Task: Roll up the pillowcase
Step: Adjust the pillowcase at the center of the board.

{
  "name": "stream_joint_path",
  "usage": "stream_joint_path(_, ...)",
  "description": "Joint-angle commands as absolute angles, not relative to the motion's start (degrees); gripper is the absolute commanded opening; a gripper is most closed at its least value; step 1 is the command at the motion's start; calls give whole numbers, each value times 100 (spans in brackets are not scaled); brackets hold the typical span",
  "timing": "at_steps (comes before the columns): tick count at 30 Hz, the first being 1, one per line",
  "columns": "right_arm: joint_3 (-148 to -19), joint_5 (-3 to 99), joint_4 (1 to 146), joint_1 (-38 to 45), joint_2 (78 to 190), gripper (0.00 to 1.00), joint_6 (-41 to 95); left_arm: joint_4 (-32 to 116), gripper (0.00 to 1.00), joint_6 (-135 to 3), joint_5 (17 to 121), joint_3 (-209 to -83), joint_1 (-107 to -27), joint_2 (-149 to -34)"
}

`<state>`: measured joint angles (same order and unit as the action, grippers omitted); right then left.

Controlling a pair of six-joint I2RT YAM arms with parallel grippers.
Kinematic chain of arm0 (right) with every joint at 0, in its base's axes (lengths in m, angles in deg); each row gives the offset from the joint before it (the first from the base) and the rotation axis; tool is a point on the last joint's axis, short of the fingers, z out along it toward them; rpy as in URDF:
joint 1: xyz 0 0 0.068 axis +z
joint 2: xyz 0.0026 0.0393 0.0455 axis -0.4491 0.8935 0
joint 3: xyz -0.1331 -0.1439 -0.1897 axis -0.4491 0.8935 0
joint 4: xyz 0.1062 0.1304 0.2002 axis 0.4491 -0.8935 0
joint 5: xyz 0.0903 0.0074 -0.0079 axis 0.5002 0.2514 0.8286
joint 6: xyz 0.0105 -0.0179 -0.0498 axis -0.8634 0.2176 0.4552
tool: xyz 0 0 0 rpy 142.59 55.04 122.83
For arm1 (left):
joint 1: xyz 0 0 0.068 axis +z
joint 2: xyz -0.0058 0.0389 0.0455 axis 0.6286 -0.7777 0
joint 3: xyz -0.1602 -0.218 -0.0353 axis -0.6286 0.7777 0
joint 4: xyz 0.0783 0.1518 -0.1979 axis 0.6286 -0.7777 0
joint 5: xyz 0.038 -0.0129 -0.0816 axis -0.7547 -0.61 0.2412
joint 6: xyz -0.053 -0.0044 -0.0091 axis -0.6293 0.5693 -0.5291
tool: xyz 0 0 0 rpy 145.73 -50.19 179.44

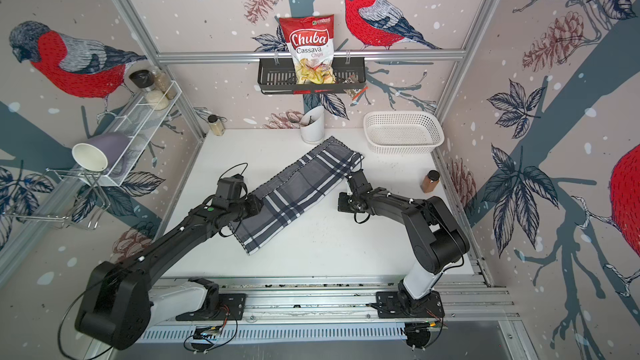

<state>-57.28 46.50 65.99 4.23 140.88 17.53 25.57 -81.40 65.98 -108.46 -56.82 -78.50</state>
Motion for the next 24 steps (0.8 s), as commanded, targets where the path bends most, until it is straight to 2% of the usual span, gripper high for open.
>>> stream_joint_path(1,-5787,5229,6846,547,14057,28,1528,2969,21,-8205,6640,-10603,-5881,-7945)
stream_joint_path(3,-5723,5589,7193,548,14114,37,1114,3014,19,-8273,6610,-10495,-6050,-8047)
stream_joint_path(5,-5612,5980,7708,561,14182,52,655,3109,14,-8393,6619,-10400,-6263,-8136)
stream_joint_path(7,-5540,6104,8041,572,14254,54,303,3307,13,-8526,6706,-10276,-6471,-8206)
stream_joint_path(10,-5643,6071,8095,592,14377,59,92,3565,5,-8702,6937,-10163,-6787,-8366)
stream_joint_path(15,-5233,5739,8297,331,14046,71,-416,3919,5,-9190,7155,-10108,-7347,-8479)
stream_joint_path(19,-4635,5670,8631,-188,13623,71,-646,4184,6,-9508,7350,-10427,-7876,-8496)
stream_joint_path(24,-4906,6057,8146,-184,13728,71,-69,3833,5,-9555,7167,-11106,-8214,-8584)
